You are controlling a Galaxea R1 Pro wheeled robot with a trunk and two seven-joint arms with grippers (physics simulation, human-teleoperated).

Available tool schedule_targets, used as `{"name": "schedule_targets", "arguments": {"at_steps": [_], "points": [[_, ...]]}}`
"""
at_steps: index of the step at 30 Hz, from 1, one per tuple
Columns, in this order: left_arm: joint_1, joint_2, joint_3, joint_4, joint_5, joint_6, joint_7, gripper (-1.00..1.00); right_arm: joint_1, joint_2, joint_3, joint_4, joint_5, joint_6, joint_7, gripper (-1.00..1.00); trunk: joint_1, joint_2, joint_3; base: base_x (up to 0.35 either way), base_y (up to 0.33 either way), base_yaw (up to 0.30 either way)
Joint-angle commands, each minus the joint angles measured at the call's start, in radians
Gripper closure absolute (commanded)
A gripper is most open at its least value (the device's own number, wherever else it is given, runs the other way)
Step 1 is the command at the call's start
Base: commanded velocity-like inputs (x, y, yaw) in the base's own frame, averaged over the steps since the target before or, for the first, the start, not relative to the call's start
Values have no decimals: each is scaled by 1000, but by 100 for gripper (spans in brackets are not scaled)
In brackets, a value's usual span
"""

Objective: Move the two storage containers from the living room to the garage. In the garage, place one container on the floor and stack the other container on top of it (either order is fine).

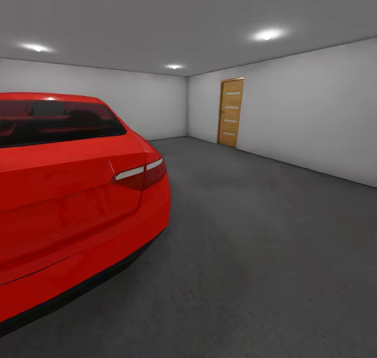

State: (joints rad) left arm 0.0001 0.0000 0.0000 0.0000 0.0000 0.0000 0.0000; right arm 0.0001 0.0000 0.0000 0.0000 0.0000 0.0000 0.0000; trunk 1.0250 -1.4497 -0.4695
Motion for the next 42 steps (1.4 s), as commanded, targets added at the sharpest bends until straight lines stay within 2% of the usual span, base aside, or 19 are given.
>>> {"name": "schedule_targets", "arguments": {"at_steps": [1,4,7,12,20,42], "points": [[0,0,0,0,0,0,0,-100,0,0,0,0,0,0,0,-100,0,0,0,0,0,0],[-2,-17,14,0,7,-3,-2,-100,-1,-2,3,-2,0,2,-2,-100,0,0,0,0,0,0],[-2,-16,15,-3,9,-5,-2,-100,-1,-1,4,-2,0,1,-2,-100,0,0,0,0,0,0],[-2,-21,15,-23,38,-33,-1,-100,-1,-2,5,-2,0,-3,-2,-100,0,0,0,12,0,0],[-2,-23,10,-27,81,-37,2,-100,-1,-2,6,-2,0,-38,-2,-100,0,0,0,250,0,0],[-2,-23,9,-28,84,-33,8,-100,-1,0,4,-2,0,-43,-2,-100,0,0,0,320,-21,0]]}}
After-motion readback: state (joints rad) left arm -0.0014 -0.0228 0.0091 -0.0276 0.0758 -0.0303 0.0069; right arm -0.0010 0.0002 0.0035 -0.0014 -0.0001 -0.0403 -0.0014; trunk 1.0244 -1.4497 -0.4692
